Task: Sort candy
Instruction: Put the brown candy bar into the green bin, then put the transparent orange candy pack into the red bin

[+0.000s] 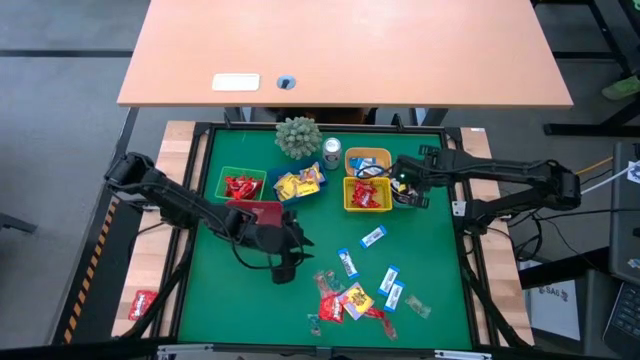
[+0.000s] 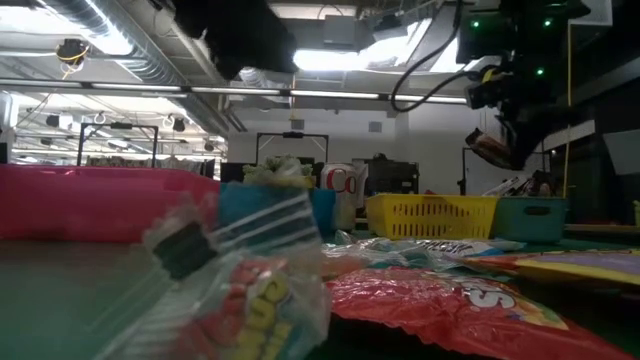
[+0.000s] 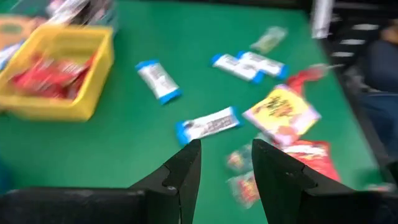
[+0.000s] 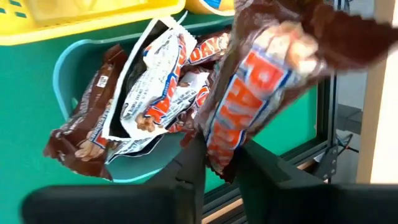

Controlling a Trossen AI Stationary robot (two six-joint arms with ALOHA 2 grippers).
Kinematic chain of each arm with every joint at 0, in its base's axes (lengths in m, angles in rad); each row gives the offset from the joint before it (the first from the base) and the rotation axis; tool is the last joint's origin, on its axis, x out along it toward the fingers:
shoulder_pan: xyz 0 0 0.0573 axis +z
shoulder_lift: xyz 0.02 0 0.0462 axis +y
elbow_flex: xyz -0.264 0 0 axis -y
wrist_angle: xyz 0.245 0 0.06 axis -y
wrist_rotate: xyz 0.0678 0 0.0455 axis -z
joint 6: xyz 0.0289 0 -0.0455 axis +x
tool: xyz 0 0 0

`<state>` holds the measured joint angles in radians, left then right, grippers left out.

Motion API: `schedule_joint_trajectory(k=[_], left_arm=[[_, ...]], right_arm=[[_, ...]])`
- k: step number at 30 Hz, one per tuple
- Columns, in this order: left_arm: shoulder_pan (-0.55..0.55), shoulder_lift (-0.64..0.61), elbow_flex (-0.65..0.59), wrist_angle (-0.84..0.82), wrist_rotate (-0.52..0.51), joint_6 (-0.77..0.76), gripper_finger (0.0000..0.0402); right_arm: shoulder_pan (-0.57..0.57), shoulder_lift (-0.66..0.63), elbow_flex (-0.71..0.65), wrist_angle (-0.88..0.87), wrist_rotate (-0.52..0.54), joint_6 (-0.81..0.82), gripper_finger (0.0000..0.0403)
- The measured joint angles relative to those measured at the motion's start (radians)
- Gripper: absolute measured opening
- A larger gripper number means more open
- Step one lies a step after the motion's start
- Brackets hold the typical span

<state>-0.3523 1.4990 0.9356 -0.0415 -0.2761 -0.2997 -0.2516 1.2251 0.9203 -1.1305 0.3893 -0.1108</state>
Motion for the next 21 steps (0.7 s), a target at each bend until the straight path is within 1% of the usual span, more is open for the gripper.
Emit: schedule_joint_trajectory(k=[3, 6, 11, 15, 18, 21], left_arm=[[0.000, 0.001, 0.000, 0.063, 0.055, 0.046, 0.0131], [0.000, 0.018, 0.000, 0.128, 0.081, 0.059, 0.0131], [0.001, 0.090, 0.000, 0.224, 0.149, 0.068, 0.0131], [0.000, 0.157, 0.000, 0.291, 0.188, 0.044, 0.0131], [0.000, 0.188, 0.000, 0.330, 0.181, 0.016, 0.0131], [0.000, 0.212, 0.000, 0.336, 0.179, 0.028, 0.0131]], right_arm=[[0.001, 0.000, 0.000, 0.001, -0.008, 0.000, 0.0112], [0.001, 0.000, 0.000, 0.004, -0.008, 0.000, 0.0147], [0.001, 0.000, 0.000, 0.007, -0.008, 0.000, 0.0189], [0.001, 0.000, 0.000, 0.007, -0.008, 0.000, 0.0207], [0.001, 0.000, 0.000, 0.008, -0.008, 0.000, 0.0213], [0.001, 0.000, 0.000, 0.008, -0.008, 0.000, 0.0214]])
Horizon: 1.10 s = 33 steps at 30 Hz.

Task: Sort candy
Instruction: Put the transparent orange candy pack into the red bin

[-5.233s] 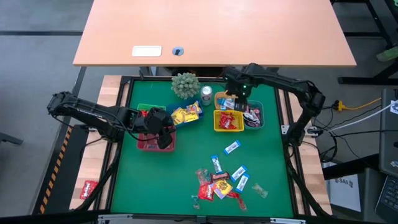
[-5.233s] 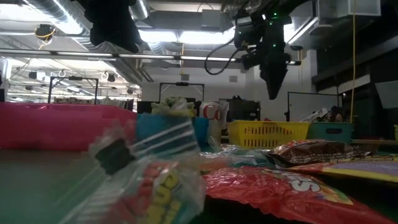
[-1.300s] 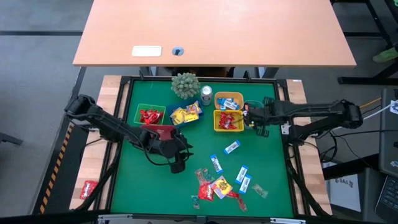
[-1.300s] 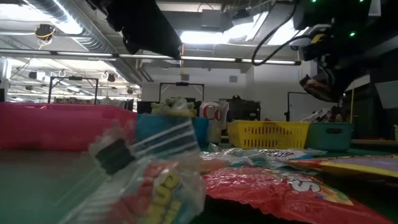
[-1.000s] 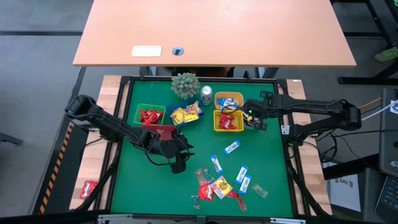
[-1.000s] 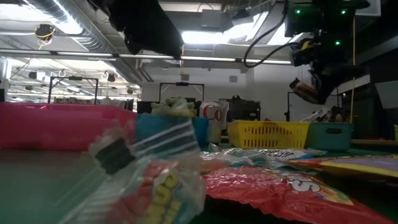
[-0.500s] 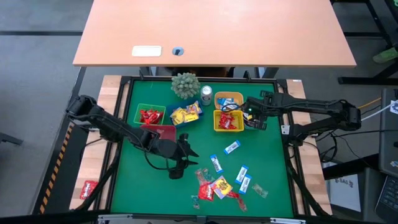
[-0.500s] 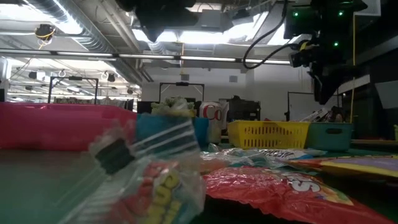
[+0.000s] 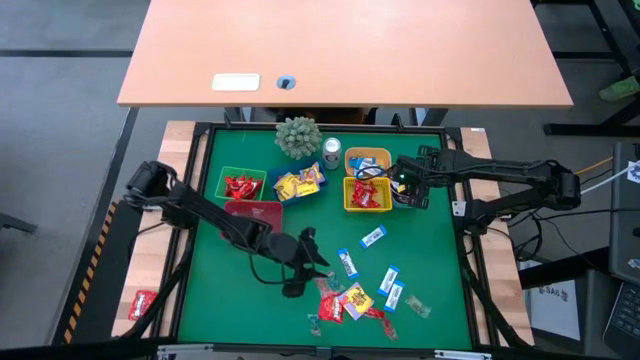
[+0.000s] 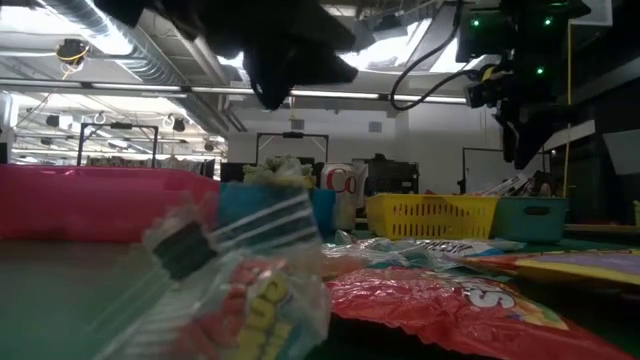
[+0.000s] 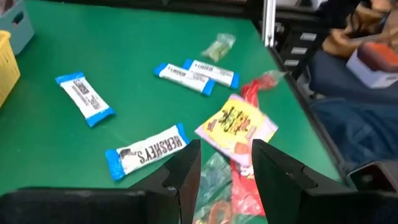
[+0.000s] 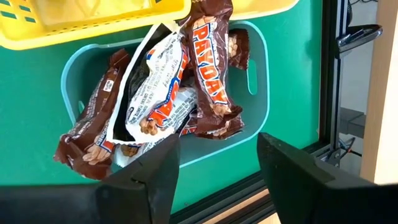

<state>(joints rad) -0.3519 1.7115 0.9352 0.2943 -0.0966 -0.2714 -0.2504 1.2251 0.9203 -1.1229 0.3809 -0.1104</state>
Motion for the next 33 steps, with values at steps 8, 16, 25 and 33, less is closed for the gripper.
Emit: schedule_joint_trajectory(k=[8, 16, 25, 33], left_arm=[[-0.004, 0.065, 0.000, 0.052, 0.007, 0.012, 0.0132], [-0.003, 0.136, 0.013, 0.074, 0.070, -0.004, 0.0174], [-0.002, 0.180, 0.014, -0.001, 0.062, 0.232, 0.0183], [-0.009, 0.240, 0.015, -0.030, 0.062, 0.362, 0.0183]], right_arm=[[0.000, 0.000, 0.000, 0.001, 0.000, 0.000, 0.0214], [0.001, 0.000, 0.001, 0.005, -0.001, 0.000, 0.0214], [0.001, 0.000, 0.001, 0.006, -0.065, 0.001, 0.0214], [0.001, 0.000, 0.001, 0.008, -0.113, 0.001, 0.0214]])
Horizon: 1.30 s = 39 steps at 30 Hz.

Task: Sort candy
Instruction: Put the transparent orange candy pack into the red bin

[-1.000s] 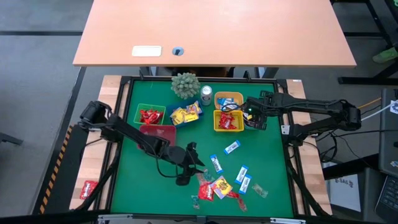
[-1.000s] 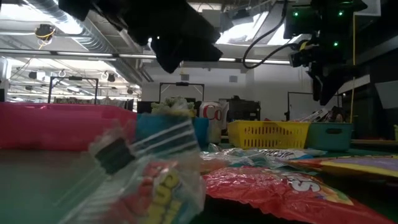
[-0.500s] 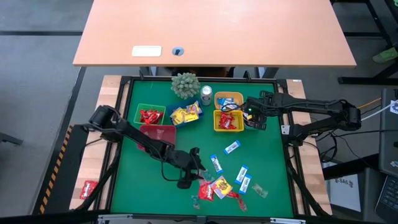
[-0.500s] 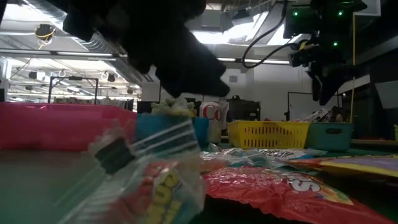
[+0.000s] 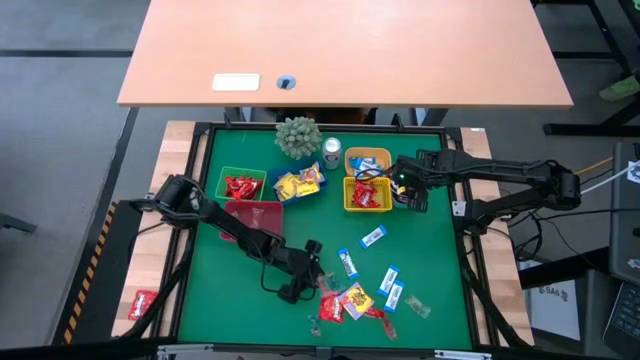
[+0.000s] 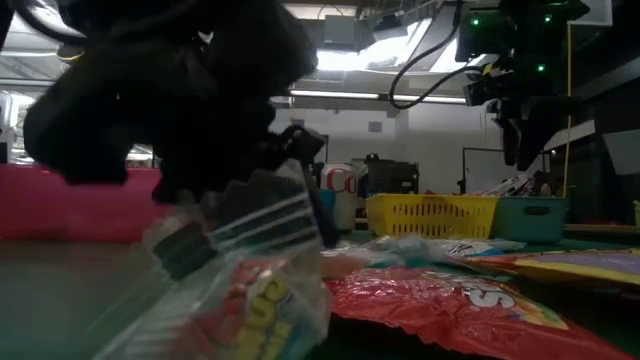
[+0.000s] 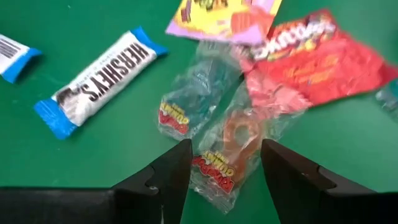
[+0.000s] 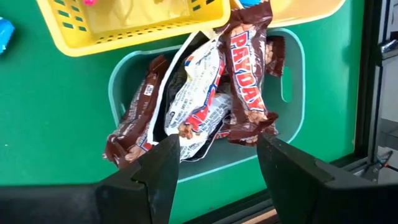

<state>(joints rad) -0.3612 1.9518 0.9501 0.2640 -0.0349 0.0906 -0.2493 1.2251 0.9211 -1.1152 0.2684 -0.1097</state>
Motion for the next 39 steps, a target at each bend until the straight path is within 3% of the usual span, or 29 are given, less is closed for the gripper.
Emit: schedule_joint_trajectory(k=[10, 27, 39], left_arm=[[0.000, 0.024, 0.003, 0.002, -0.005, 0.024, 0.0177], [0.001, 0.012, 0.000, -0.047, 0.000, -0.084, 0.0082], [0.002, -0.148, -0.003, -0.109, -0.063, -0.088, 0.0067]], right_arm=[[0.000, 0.000, 0.000, 0.000, 0.000, 0.000, 0.0214], [0.000, 0.000, 0.000, -0.001, -0.001, 0.000, 0.0214], [0.001, 0.000, 0.041, -0.037, -0.002, 0.000, 0.0214]])
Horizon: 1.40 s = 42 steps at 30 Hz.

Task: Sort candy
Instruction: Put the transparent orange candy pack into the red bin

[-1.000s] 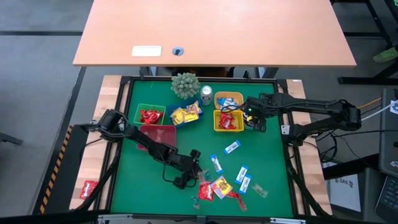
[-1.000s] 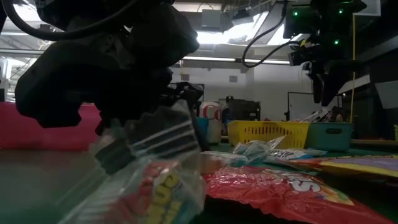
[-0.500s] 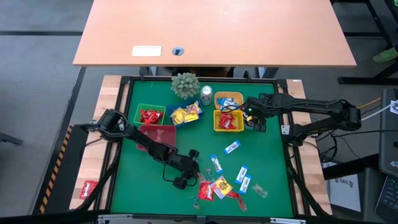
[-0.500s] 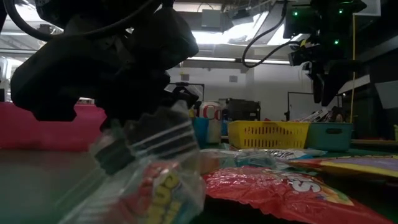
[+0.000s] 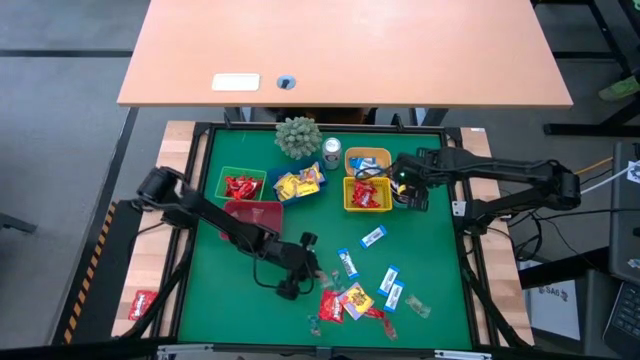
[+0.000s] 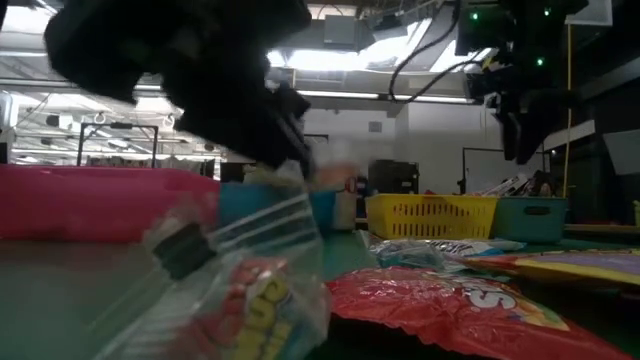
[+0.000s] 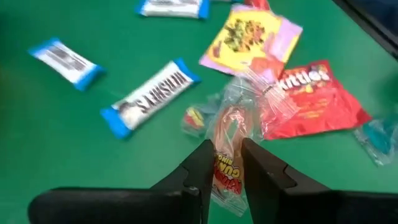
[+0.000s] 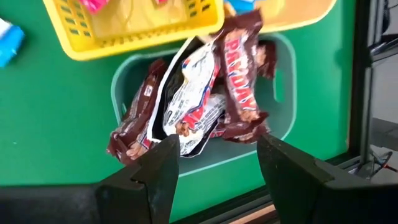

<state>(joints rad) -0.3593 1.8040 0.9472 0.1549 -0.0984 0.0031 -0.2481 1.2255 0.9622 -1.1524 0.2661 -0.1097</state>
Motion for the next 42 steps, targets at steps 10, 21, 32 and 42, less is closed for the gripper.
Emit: schedule_joint_trajectory(k=[10, 21, 32, 42], left_arm=[[0.012, -0.256, 0.001, -0.273, -0.137, -0.053, 0.0066], [0.014, -0.502, 0.002, -0.876, -0.260, -0.445, 0.0066], [0.020, -0.513, 0.002, -1.164, -0.319, -0.692, 0.0066], [0.065, -0.513, 0.002, -1.149, -0.346, -0.708, 0.0134]], right_arm=[[0.000, 0.000, 0.121, 0.079, -0.261, 0.049, 0.0214], [0.181, 0.044, 0.122, 0.540, -0.513, 0.057, 0.0214], [0.425, 0.178, 0.122, 0.769, -0.513, 0.053, 0.0214], [0.533, 0.385, 0.121, 0.854, -0.511, 0.013, 0.0214]])
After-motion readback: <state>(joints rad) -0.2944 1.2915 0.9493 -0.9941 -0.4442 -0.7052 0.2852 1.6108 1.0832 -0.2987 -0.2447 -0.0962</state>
